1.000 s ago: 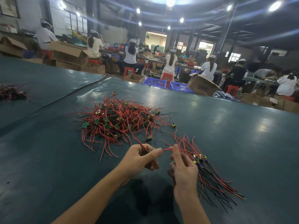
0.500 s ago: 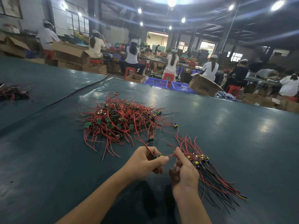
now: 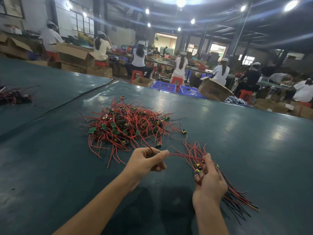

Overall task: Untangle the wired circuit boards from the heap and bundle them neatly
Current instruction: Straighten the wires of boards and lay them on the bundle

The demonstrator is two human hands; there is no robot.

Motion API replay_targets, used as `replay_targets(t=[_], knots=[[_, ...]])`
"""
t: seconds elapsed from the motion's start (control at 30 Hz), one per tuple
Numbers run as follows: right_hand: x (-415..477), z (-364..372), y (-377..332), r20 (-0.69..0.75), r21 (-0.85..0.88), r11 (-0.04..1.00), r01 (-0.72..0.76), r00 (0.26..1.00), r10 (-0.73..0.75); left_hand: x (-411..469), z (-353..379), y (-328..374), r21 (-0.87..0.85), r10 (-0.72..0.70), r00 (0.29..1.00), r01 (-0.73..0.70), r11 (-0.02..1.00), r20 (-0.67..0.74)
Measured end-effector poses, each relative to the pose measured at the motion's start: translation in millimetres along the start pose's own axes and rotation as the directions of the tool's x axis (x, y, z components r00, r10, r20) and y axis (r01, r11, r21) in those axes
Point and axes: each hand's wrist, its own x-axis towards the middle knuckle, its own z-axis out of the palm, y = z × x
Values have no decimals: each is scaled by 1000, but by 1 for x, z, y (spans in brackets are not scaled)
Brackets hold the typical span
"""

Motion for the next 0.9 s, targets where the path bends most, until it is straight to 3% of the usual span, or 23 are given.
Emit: replay_targets(t=[0.2, 0.37, 0.47, 0.57, 0.67, 0.77, 0.9], knots=[[-11, 2, 3, 112, -22, 999, 33, 993, -30, 5, -8, -1, -154, -62, 988, 40, 987, -142], [-17, 2, 0, 249, -16, 999, 33, 968, -28, 8, -10, 3, -328, -127, 984, 80, 941, -122], [-22, 1, -2, 399, 21, 998, -59, 916, 46, 9, -15, 5, -468, -171, 980, 105, 878, -101], [-22, 0, -2, 451, 23, 990, -142, 885, 117, 11, -18, 7, -539, -186, 982, 136, 831, -40], [-22, 3, 4, 453, -118, 984, -134, 875, 173, 8, -16, 8, -479, -209, 972, 235, 846, 107], [-29, 7, 16, 474, -314, 948, -58, 855, 209, 3, -11, 7, -391, -270, 914, 377, 839, 301], [-38, 9, 28, 523, -368, 924, 101, 844, 116, -1, -6, 6, -275, -361, 865, 462, 843, 347]])
